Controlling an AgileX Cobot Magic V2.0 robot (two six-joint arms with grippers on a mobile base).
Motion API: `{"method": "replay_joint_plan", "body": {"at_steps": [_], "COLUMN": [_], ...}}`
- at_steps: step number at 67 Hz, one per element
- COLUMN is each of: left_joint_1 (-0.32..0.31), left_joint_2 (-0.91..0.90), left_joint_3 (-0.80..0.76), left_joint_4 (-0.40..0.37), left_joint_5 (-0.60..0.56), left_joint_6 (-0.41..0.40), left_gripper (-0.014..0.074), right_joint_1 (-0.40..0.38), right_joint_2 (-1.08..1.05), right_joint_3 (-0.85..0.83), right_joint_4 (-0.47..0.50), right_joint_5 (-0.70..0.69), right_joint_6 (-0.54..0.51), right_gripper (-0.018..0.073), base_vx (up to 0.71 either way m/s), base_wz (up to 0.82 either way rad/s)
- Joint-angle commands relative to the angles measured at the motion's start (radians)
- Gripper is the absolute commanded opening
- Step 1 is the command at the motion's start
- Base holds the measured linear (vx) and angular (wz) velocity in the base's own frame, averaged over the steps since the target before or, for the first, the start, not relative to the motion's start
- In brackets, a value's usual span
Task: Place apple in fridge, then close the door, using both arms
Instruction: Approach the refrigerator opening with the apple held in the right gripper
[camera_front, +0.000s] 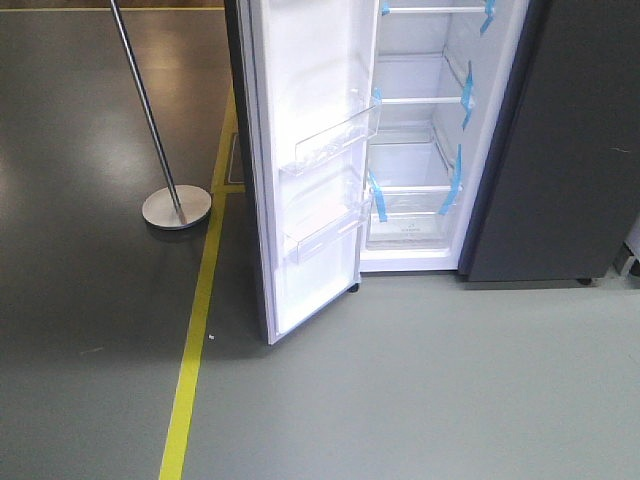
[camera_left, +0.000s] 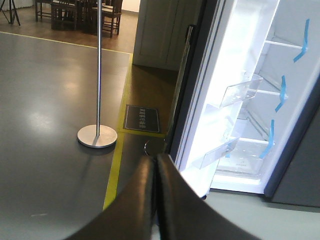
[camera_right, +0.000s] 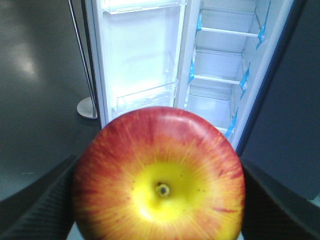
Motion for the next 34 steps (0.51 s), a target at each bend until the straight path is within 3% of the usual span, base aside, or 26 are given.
{"method": "replay_joint_plan", "body": {"at_steps": [1,34], "left_joint_1": [0.001,0.001], "left_joint_2": [-0.016,-0.016], "left_joint_3": [-0.019,-0.019], "left_joint_4": [-0.003,-0.003], "left_joint_5": [-0.073,-0.073], "left_joint_6": [-0.003,-0.003], "left_gripper": [-0.0007,-0.0007], "right_joint_1": [0.0,0.0], "right_joint_2": [-0.009,-0.009], "right_joint_3": [-0.029,-0.029], "right_joint_4": [0.014,0.014], "right_joint_5": [-0.083,-0.083], "right_joint_6": [-0.005,-0.005], "right_gripper": [0.0204,0.0204], "base_vx": [0.09,0.09], "base_wz": [0.01,0.02]}}
